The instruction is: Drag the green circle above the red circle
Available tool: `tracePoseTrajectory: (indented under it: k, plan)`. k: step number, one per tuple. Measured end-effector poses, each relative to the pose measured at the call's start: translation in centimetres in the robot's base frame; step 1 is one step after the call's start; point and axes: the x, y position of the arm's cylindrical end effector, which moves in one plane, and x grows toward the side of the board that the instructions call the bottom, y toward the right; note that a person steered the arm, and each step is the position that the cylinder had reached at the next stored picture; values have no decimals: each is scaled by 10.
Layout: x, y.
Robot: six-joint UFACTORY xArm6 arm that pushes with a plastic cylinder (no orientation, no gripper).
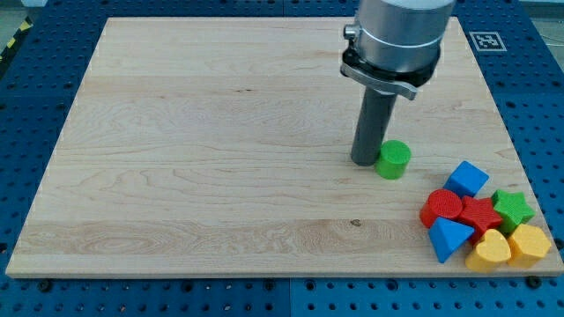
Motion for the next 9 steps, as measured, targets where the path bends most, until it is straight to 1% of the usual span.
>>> tracePoseTrajectory:
  k: [1, 2, 3, 4, 5, 9]
  plan:
    - [16, 19]
    - [8, 23]
    - [-25, 24]
    - [-23, 38]
    - [-2, 42]
    - [18, 52]
